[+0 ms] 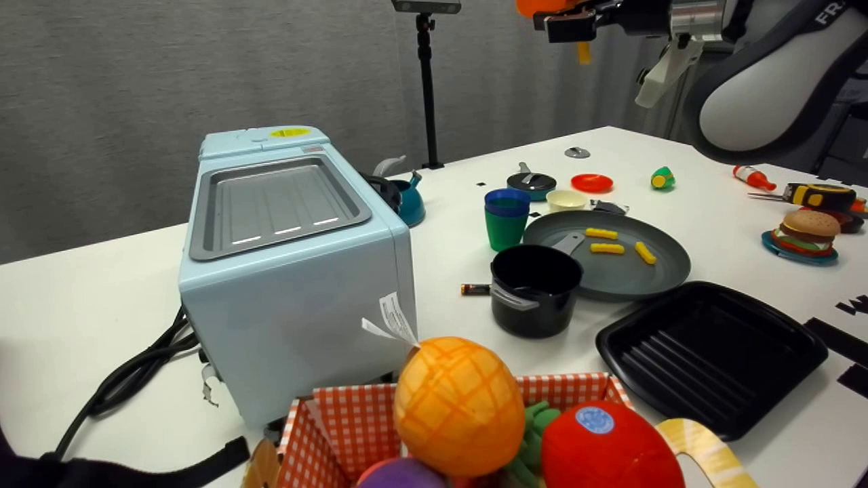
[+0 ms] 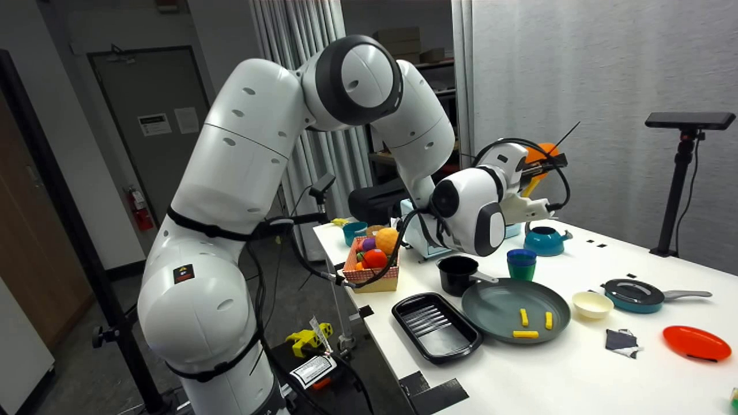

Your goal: Remove three potato chips from the grey plate and put them in the orange cup, pour the chips out of the orange cup and onto the grey plate

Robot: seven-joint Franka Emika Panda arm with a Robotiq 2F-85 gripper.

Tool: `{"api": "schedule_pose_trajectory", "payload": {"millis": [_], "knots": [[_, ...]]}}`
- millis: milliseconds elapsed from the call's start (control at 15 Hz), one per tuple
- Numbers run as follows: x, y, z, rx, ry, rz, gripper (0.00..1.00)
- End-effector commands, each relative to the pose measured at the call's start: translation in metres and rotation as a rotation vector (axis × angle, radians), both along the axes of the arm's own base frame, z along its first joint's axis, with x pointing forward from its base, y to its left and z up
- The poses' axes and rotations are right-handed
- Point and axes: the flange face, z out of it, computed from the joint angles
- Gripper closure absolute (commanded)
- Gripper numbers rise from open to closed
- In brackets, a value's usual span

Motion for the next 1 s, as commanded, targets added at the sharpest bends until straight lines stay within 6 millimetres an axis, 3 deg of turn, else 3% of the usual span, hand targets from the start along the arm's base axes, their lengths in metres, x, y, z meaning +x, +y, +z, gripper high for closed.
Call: {"api": "schedule_pose_trajectory", "payload": {"millis": [0,667,933], "knots": [[0.001,-0.002,0.009,0.036,-0.045,-0.023,0.51],[0.005,-0.006,0.009,0.051,-0.056,-0.064,0.51],[-0.005,-0.012,-0.014,0.042,0.006,-0.108,0.51]]}}
